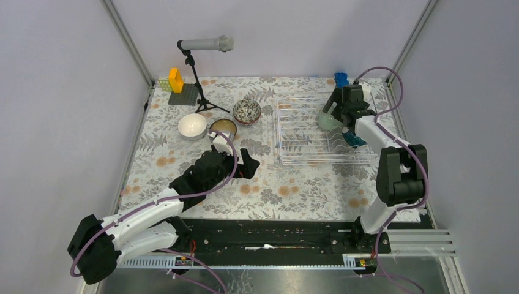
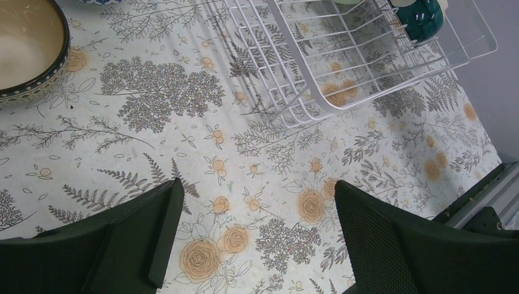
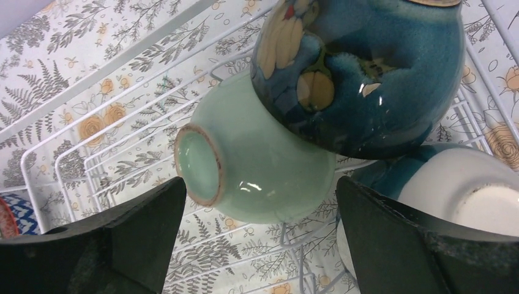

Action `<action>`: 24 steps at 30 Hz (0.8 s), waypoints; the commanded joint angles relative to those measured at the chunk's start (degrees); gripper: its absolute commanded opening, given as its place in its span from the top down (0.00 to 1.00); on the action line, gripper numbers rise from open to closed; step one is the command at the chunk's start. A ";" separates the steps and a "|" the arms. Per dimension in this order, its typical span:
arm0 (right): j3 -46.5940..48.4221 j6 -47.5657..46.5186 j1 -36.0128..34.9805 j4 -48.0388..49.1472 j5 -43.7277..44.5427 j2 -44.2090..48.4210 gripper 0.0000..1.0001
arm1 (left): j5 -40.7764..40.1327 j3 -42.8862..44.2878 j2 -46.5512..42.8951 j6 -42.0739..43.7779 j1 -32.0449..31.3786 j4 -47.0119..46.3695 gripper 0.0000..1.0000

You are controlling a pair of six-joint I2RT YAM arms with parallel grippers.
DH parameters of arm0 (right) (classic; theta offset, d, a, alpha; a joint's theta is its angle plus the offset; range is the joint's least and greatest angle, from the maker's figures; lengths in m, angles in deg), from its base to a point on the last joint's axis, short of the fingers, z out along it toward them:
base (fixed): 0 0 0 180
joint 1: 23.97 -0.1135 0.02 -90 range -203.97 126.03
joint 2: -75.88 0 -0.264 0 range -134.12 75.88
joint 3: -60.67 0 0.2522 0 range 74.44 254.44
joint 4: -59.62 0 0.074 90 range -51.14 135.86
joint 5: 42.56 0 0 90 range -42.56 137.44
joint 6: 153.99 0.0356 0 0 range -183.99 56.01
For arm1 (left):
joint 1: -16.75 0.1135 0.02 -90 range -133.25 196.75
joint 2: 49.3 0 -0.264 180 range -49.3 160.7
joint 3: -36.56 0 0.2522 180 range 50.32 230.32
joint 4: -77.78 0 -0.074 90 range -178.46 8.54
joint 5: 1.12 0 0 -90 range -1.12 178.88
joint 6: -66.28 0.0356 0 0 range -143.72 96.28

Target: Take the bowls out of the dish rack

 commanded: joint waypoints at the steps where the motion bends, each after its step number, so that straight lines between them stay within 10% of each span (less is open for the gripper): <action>1: 3.38 -2.10 1.41 0.80 -0.37 -2.02 0.01 | 0.31 2.03 0.14 0.54 0.13 -3.07 0.01; 24: 6.56 -2.07 3.98 0.98 -11.27 -6.33 0.05 | -1.26 1.95 -0.50 0.89 0.14 -2.02 0.01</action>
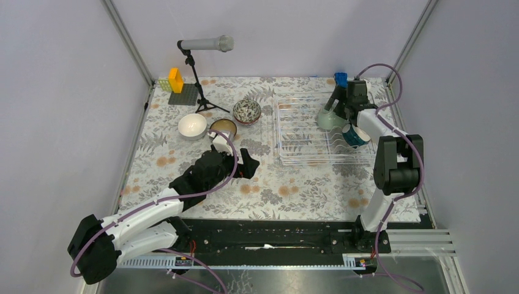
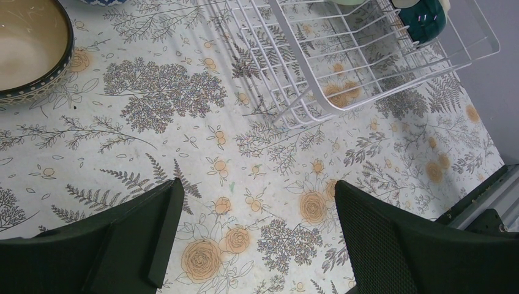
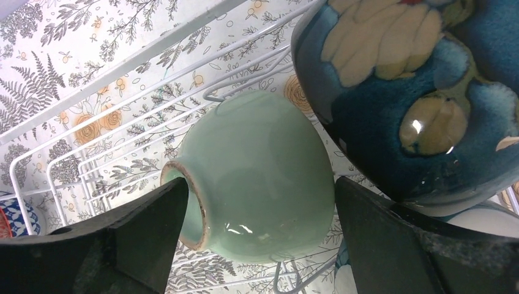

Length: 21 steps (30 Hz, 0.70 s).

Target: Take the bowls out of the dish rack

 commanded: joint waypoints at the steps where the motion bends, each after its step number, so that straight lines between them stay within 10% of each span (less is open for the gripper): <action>1: 0.20 0.81 0.33 1.96 -4.44 1.72 0.07 | -0.84 1.90 -0.60 0.80 0.11 -2.10 0.01; 10: -1.05 -0.33 0.39 2.97 -8.76 5.70 0.36 | -0.89 1.78 -0.74 0.70 0.14 -2.33 0.01; 21: 0.56 -4.74 -1.81 1.55 -9.44 9.53 0.48 | -0.76 1.66 -0.35 0.72 0.11 -2.85 0.01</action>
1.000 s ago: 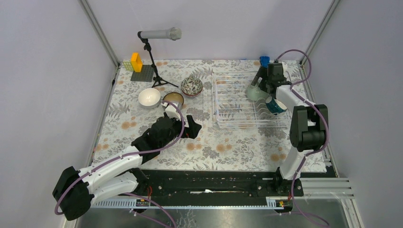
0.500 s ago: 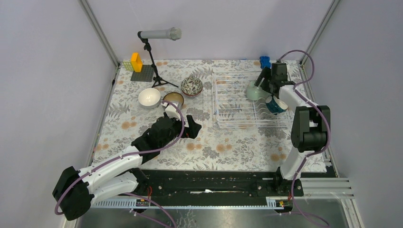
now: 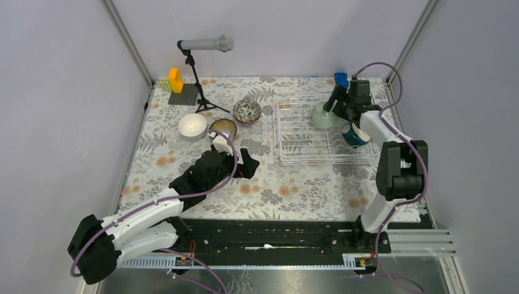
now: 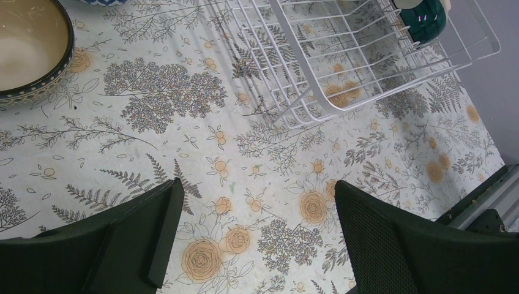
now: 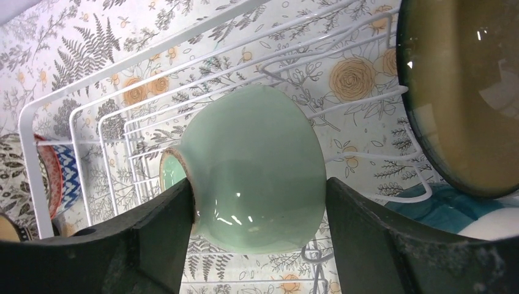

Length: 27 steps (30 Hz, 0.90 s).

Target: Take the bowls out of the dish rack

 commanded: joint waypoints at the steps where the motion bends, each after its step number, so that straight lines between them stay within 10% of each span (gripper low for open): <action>1: 2.37 -4.83 -3.31 0.86 2.53 6.56 0.48 | -0.59 1.68 -0.13 0.71 0.11 -3.10 0.01; 19: 7.96 -33.05 -24.39 3.47 57.58 -1.86 0.48 | -0.64 1.77 1.36 0.94 0.14 -3.68 0.01; 27: 12.62 -38.91 -27.68 2.29 65.42 -11.30 0.45 | -0.70 1.69 1.91 0.83 0.12 -3.78 0.01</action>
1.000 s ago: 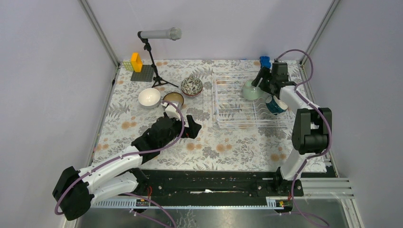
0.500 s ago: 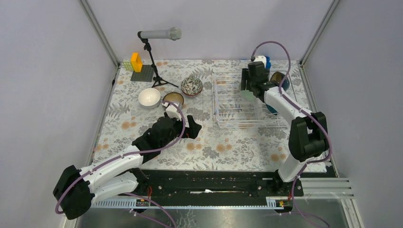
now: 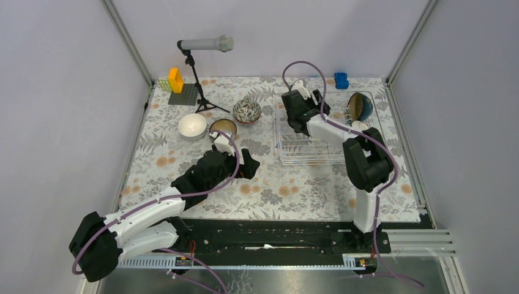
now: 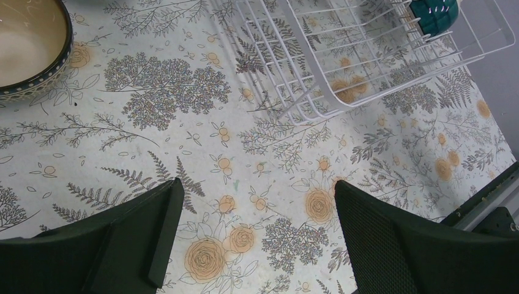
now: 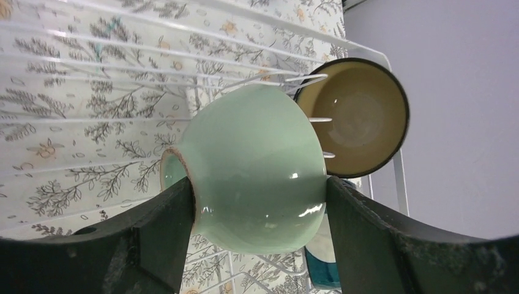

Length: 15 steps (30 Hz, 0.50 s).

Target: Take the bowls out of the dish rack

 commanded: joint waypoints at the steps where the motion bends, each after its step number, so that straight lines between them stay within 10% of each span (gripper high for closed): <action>1: 4.70 -2.43 -0.81 1.15 6.92 -1.46 0.44 | -0.70 1.68 0.26 0.33 0.14 -3.35 0.01; 8: 6.24 2.74 -0.94 -5.43 -2.69 -0.69 0.04 | -0.56 1.66 0.66 0.29 0.14 -3.77 0.01; 15: 6.63 5.51 -0.95 -9.55 -10.35 0.15 0.01 | 0.17 2.12 1.10 -0.13 0.07 -3.74 0.01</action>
